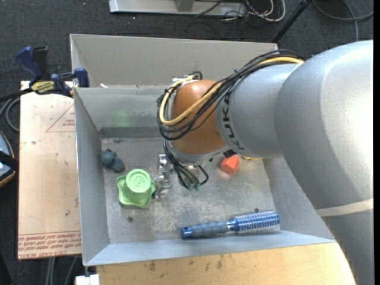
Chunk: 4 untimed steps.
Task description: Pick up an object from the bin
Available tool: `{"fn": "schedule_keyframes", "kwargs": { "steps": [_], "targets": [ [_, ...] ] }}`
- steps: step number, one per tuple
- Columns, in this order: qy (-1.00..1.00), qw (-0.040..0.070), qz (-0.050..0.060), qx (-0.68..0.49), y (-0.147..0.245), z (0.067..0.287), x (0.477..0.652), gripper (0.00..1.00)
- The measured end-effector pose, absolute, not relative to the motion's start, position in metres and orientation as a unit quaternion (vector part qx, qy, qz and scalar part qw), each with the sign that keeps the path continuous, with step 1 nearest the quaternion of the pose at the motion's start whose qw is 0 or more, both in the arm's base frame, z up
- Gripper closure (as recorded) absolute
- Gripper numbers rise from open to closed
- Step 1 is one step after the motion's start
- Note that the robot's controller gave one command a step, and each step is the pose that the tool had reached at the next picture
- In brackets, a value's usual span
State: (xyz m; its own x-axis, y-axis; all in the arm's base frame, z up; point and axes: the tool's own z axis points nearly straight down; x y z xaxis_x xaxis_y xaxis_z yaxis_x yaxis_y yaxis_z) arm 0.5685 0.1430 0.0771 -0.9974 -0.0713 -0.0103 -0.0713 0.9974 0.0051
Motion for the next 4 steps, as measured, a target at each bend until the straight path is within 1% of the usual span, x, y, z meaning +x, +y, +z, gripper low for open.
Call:
{"fn": "schedule_keyframes", "kwargs": {
  "steps": [1, 2, 3, 4],
  "targets": [
    [0.999, 0.005, 0.002, -0.033, 0.146, 0.138, 0.585, 1.00],
    [0.981, -0.002, -0.001, 0.196, 0.097, 0.105, 0.533, 1.00],
    [0.981, 0.005, 0.003, 0.195, 0.132, 0.189, 0.568, 1.00],
    [0.981, 0.001, 0.000, 0.196, 0.130, 0.184, 0.565, 0.00]
  ]
}}
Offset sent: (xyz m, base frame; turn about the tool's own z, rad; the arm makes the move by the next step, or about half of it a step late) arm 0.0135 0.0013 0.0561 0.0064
